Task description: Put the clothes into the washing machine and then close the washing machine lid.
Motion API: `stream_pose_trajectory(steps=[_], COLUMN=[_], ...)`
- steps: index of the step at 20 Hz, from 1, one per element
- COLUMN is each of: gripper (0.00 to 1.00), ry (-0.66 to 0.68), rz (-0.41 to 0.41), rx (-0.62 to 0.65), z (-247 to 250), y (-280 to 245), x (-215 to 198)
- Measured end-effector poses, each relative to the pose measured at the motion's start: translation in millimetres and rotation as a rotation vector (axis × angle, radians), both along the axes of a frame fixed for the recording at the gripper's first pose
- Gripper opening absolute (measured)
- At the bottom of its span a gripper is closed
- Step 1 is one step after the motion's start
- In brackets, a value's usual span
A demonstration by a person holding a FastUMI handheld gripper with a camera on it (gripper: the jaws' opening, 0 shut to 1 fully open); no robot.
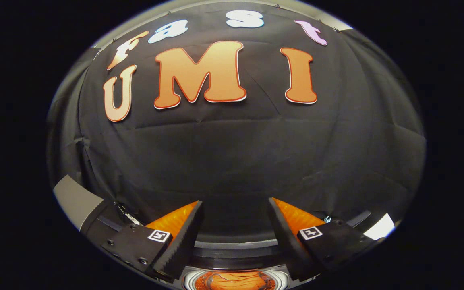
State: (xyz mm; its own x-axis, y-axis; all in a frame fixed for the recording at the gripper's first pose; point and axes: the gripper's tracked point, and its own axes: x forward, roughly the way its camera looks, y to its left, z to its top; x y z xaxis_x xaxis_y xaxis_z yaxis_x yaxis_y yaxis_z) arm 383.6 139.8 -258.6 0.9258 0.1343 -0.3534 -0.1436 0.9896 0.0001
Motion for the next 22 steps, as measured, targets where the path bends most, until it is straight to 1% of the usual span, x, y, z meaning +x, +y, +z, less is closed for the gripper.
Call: stream_pose_trajectory(steps=[11,17,19,22], gripper=[1.0,1.0,1.0,1.0], ry=[0.022,0.041,0.064,0.135], rz=[-0.002,-0.001,0.003,0.008], rx=[-0.011,-0.021,-0.025,-0.021], z=[-6.6,-18.2,-25.6,-49.5], y=[-6.4,-11.8,-12.8,-15.2], x=[-48.9,-84.1,-97.3,-123.4])
